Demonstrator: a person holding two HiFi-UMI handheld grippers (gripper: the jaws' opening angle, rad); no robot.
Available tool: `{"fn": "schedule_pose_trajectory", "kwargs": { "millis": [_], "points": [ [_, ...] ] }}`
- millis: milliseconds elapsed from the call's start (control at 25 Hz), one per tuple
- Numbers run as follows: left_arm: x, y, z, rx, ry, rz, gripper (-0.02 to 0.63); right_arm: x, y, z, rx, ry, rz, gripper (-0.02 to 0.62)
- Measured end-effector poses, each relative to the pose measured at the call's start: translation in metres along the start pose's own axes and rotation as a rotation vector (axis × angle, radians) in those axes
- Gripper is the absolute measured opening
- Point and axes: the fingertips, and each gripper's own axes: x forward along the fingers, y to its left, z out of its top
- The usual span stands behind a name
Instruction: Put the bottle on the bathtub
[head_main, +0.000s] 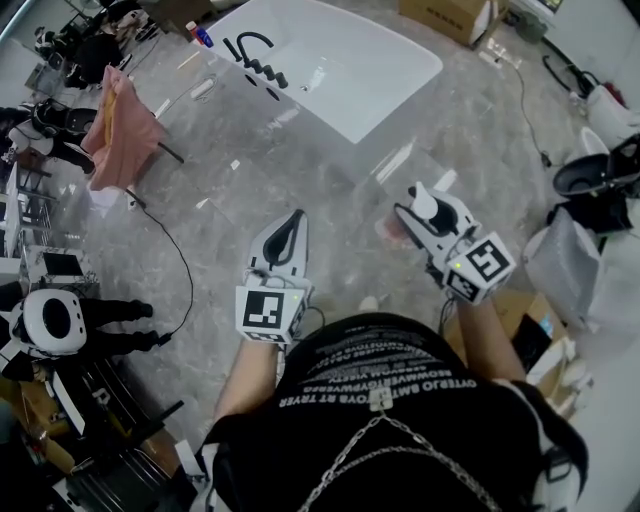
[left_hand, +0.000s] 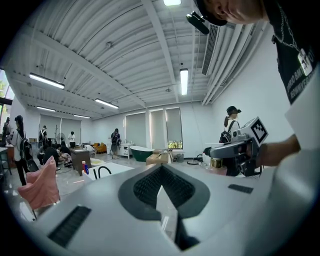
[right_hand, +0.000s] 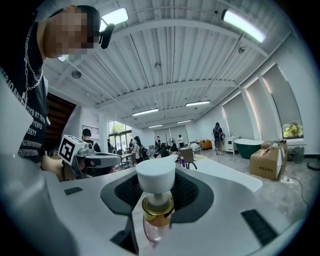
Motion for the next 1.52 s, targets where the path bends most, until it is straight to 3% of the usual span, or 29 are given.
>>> {"fn": "schedule_pose_trajectory", "kwargs": {
  "millis": [480, 840, 1200, 1520],
  "points": [
    [-0.001, 0.002, -0.01, 0.034, 0.01, -0.017, 0.002, 0.002, 0.011, -0.007, 0.013, -0.001, 0.006, 0.143],
    [0.021, -0.003, -0.003, 0.008, -0.006, -0.056, 0.002, 0.008, 0.002, -0.004, 0.018, 0.002, -0.005, 0.143],
    [0.036, 0.028, -0.003, 0.049, -0.015, -0.06, 0.002, 0.036, -0.005, 0.003, 0.008, -0.008, -0.006, 0.143],
    [0.061, 0.06, -0.003, 0.014, 0.003, -0.058, 0.002, 0.072, -0.022, 0.009, 0.014, 0.0, -0.014, 0.143]
  ]
}}
